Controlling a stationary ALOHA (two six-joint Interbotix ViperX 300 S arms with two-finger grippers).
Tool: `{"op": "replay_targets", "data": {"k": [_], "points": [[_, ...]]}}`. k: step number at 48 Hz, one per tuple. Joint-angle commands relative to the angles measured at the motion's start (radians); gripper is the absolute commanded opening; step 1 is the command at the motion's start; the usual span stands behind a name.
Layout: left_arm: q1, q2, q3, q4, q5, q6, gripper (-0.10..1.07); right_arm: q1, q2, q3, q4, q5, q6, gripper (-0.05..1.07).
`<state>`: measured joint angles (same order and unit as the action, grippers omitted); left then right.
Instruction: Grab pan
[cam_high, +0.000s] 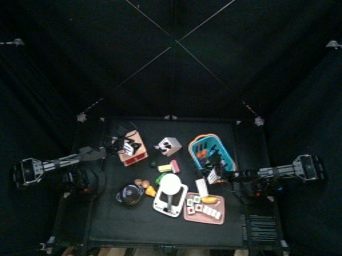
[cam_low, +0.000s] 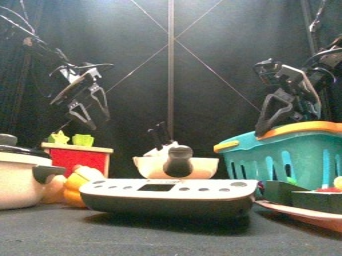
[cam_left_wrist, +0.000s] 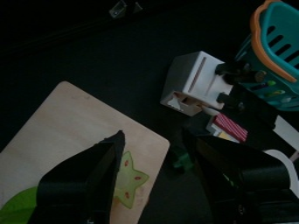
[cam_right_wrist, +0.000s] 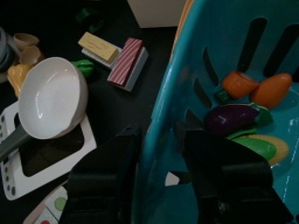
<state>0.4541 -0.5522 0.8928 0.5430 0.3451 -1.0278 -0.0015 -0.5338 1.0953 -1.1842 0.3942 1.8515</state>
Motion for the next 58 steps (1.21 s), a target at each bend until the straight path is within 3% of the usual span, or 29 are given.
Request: {"op": "replay_targets", "data": {"k": [1,13,25,36,47,58], "points": [[-0.011,-0.021,-0.012,0.005,-0.02,0.002,0.9,-0.005,-0.014,-0.043,-0.035,-0.003,-0.002,0.75],[-0.054,-0.067,0.052,0.084,-0.233,0.003,0.9,-0.014,0.017,-0.156,-0.132,-0.071,0.002,0.75],[-0.049,-0.132,0.132,0.193,-0.472,0.005,0.9,-0.046,0.127,-0.261,-0.097,-0.104,-0.003,0.75],[-0.048,-0.153,0.147,0.212,-0.503,0.026,0.9,-0.067,0.235,-0.379,-0.081,-0.107,-0.002,0.75],[-0.052,-0.156,0.179,0.212,-0.518,0.109,0.9,-0.064,0.345,-0.463,0.071,-0.146,-0.005,0.76],[-0.051,-0.164,0.252,0.196,-0.565,0.175,0.9,-0.063,0.39,-0.476,0.206,-0.13,-0.006,0.76]]}}
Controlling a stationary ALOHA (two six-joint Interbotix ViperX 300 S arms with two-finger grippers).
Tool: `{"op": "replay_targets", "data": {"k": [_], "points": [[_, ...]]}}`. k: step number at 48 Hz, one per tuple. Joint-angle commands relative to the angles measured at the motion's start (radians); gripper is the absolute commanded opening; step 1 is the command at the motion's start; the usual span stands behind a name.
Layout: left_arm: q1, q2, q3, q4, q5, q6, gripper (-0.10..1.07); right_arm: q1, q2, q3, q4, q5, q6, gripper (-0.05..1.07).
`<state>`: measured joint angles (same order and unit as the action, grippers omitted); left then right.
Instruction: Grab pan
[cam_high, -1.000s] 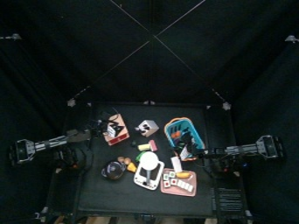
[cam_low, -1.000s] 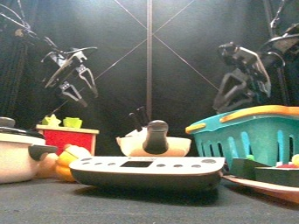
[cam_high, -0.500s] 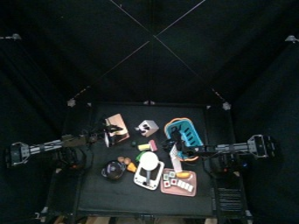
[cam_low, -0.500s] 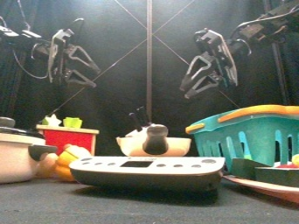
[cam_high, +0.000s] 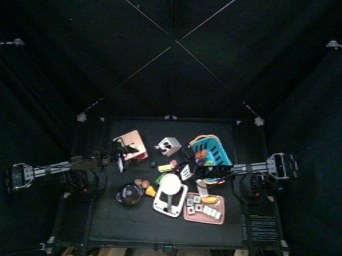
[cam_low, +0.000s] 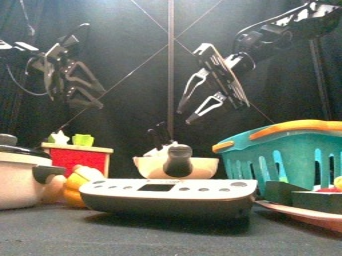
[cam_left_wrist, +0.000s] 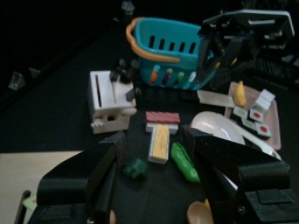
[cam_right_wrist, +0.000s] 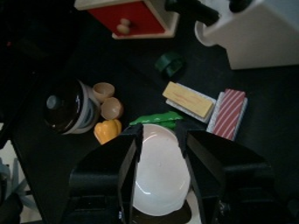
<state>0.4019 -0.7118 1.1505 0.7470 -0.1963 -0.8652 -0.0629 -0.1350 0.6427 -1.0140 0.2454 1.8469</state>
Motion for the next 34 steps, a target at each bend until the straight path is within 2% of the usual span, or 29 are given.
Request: {"op": "replay_targets", "data": {"k": [1,6,11,17,22,25,34], "points": [[0.002,-0.008,-0.006,-0.009,-0.028,0.017,0.9,0.0,-0.008,-0.025,0.043,0.028,-0.002,0.76],[0.002,-0.028,-0.006,-0.012,-0.052,0.04,0.9,0.003,0.006,-0.051,0.097,0.091,-0.002,0.76],[0.003,-0.04,-0.006,-0.012,-0.061,0.064,0.9,0.017,0.012,-0.106,0.146,0.207,-0.008,0.76],[0.003,-0.044,-0.011,-0.028,-0.063,0.083,0.9,0.057,0.02,-0.176,0.199,0.35,-0.1,0.76],[0.009,-0.044,-0.035,-0.041,-0.055,0.084,0.9,0.081,0.055,-0.242,0.307,0.433,-0.233,0.76],[0.008,-0.044,-0.032,-0.044,-0.058,0.084,0.9,0.081,0.087,-0.276,0.403,0.462,-0.356,0.76],[0.0,-0.046,0.0,-0.051,-0.06,0.084,0.9,0.075,0.15,-0.307,0.634,0.425,-0.721,0.76]]}}
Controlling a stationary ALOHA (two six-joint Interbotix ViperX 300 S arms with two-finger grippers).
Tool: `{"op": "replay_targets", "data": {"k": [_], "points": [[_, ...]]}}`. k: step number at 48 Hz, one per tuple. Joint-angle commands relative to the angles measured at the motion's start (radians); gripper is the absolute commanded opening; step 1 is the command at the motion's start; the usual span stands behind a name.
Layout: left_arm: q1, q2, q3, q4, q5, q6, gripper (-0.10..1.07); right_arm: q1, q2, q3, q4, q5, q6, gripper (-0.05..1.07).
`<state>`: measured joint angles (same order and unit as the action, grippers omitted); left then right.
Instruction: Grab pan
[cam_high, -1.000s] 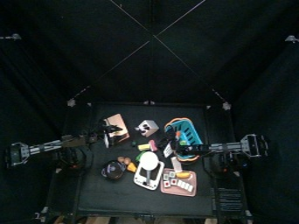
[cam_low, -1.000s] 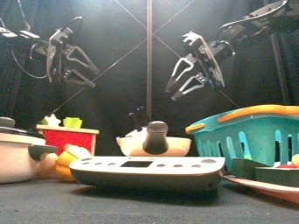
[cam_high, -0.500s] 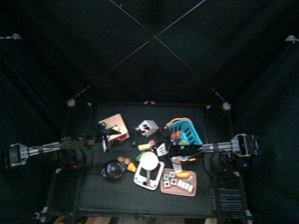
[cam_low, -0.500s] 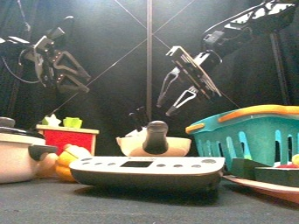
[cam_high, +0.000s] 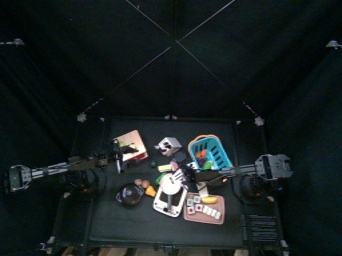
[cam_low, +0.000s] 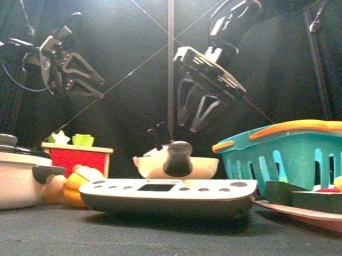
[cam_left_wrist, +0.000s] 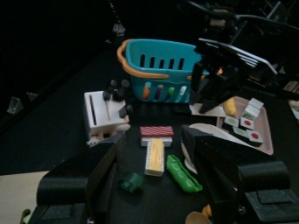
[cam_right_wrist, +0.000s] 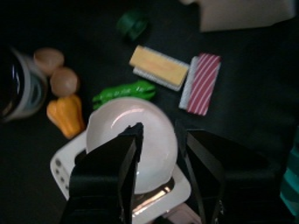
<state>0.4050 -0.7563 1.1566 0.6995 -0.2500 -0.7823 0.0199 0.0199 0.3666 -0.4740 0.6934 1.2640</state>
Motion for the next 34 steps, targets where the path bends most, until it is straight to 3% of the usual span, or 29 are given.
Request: {"op": "replay_targets", "data": {"k": [1,10,34], "points": [[-0.002,-0.003,-0.005,-0.003,-0.005,0.002,0.9,-0.009,0.0,-0.032,0.115,-0.026,-0.169,0.76],[0.002,-0.005,-0.002,-0.003,-0.003,0.002,0.9,-0.051,0.011,0.0,0.209,-0.04,-0.31,0.76],[0.006,-0.005,0.014,-0.037,0.0,0.002,0.9,-0.081,0.054,0.078,0.172,-0.147,-0.31,0.75]]}}
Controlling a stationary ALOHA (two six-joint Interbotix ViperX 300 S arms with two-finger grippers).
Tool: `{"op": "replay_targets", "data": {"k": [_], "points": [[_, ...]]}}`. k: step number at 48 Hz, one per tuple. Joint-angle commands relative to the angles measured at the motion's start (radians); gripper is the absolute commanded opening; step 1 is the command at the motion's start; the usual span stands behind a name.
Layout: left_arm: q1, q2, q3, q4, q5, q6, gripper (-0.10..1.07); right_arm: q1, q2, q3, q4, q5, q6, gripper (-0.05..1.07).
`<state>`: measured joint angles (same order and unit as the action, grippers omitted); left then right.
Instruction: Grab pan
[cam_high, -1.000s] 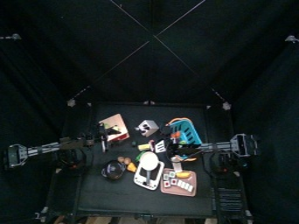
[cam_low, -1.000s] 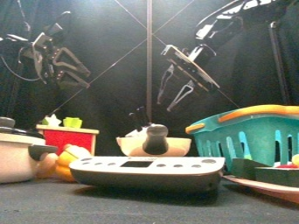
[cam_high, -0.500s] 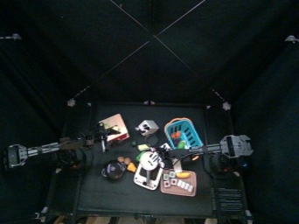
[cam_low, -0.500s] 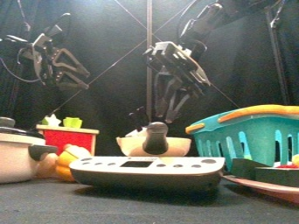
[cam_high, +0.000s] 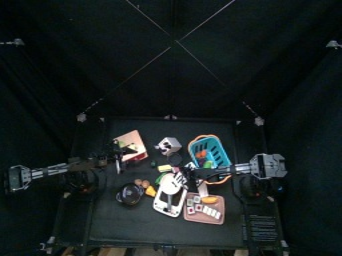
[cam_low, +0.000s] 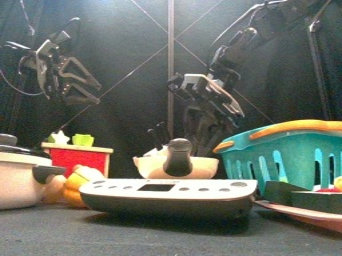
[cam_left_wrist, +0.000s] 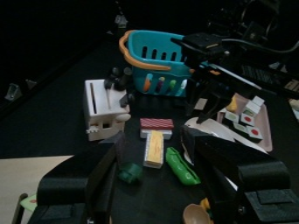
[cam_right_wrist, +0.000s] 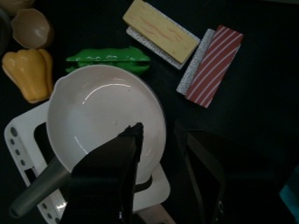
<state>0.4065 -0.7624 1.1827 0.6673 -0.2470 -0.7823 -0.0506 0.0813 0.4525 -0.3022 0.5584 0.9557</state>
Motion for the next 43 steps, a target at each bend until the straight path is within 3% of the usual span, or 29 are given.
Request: {"op": "replay_targets", "data": {"k": [1,15,26,43], "points": [[0.005,0.003,-0.012,-0.005,-0.003,0.002,0.9,-0.011,-0.002,-0.008,0.0,-0.014,-0.002,0.75],[0.02,0.002,-0.009,-0.005,-0.003,0.003,0.9,-0.014,0.038,-0.011,-0.006,-0.015,-0.006,0.72],[0.038,0.002,-0.006,-0.005,-0.003,0.002,0.9,-0.015,0.038,-0.005,0.002,-0.015,-0.005,0.55],[0.041,0.002,-0.003,-0.008,-0.003,0.002,0.9,-0.023,-0.037,-0.002,0.02,-0.014,-0.006,0.45]]}}
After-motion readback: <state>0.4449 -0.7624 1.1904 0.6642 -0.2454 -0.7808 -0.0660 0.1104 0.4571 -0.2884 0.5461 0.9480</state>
